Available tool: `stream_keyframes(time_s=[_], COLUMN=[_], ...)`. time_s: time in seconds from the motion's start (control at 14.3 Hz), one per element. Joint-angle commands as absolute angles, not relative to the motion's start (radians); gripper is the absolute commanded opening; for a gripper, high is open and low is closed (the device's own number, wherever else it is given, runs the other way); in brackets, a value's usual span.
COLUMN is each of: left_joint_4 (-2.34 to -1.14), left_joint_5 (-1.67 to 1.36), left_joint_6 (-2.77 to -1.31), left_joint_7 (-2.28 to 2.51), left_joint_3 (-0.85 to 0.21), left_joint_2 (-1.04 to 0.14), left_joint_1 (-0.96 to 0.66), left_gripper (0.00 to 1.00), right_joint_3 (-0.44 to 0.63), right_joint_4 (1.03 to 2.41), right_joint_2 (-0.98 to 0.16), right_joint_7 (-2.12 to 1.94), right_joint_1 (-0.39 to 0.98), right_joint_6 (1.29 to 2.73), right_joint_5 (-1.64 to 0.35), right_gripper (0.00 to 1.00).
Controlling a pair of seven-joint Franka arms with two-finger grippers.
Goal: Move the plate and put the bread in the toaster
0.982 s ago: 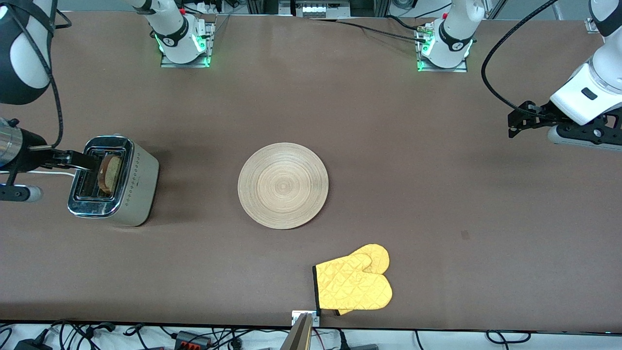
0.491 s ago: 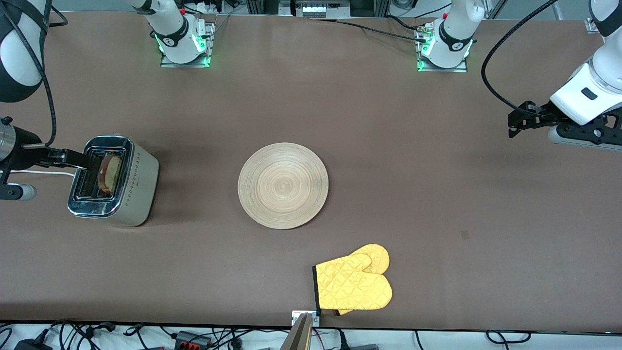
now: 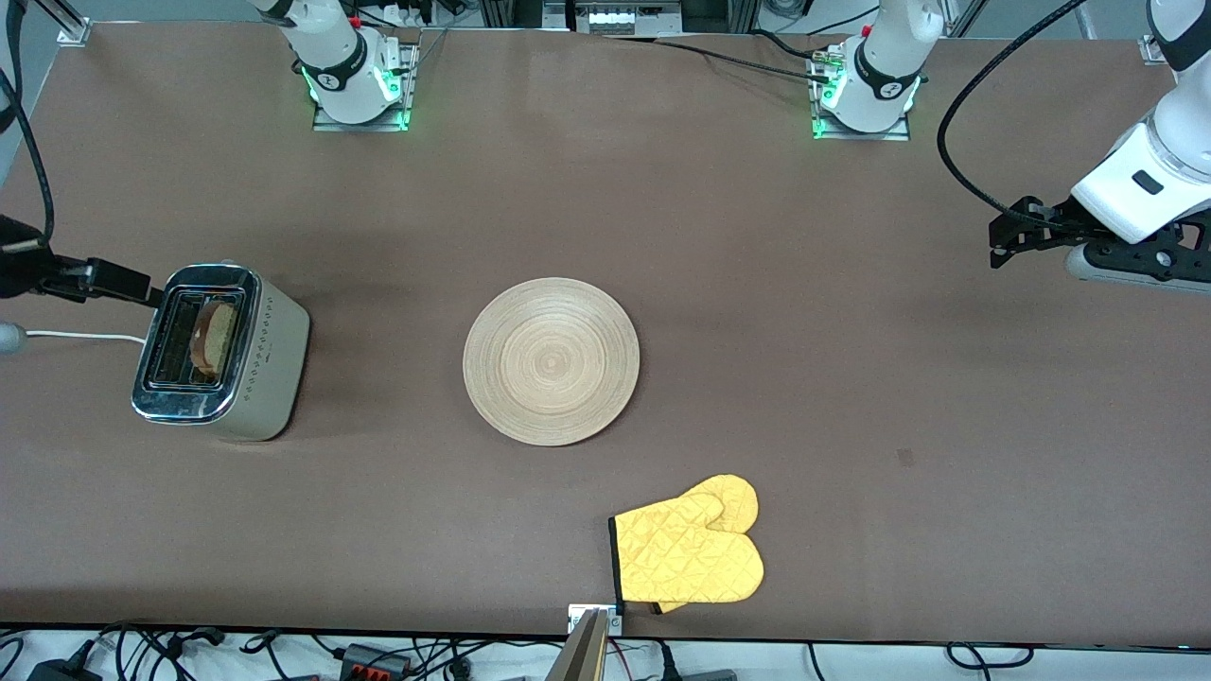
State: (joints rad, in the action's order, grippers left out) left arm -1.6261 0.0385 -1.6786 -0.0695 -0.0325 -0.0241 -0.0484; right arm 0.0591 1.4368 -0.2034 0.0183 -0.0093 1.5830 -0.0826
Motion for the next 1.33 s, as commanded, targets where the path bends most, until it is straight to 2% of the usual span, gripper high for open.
stream_keyframes(time_s=[0.0, 0.35, 0.91, 1.26], left_joint_4=[-1.595, -1.595, -1.595, -1.595], left_joint_5=[0.038, 0.038, 0.038, 0.038], left_joint_6=[-1.663, -1.663, -1.661, -1.661], left_joint_7=[-0.08, -0.08, -0.078, -0.077], left_joint_3=[-0.032, -0.034, -0.034, -0.034], left_joint_2=[-0.04, -0.038, -0.038, -0.038], left_joint_1=[-0.046, -0.046, -0.048, -0.049], left_gripper=[1.0, 1.0, 1.0, 1.0], right_joint_3=[0.026, -0.009, -0.04, -0.038], right_joint_4=[1.631, 1.557, 1.559, 1.493], right_joint_2=[-0.063, -0.101, -0.083, -0.147], right_joint_7=[0.012, 0.011, 0.014, 0.017], right_joint_1=[-0.028, -0.026, -0.026, -0.017], right_joint_6=[1.681, 1.664, 1.684, 1.671], right_joint_5=[-0.086, -0.008, 0.078, 0.084], right_gripper=[1.0, 1.0, 1.0, 1.0])
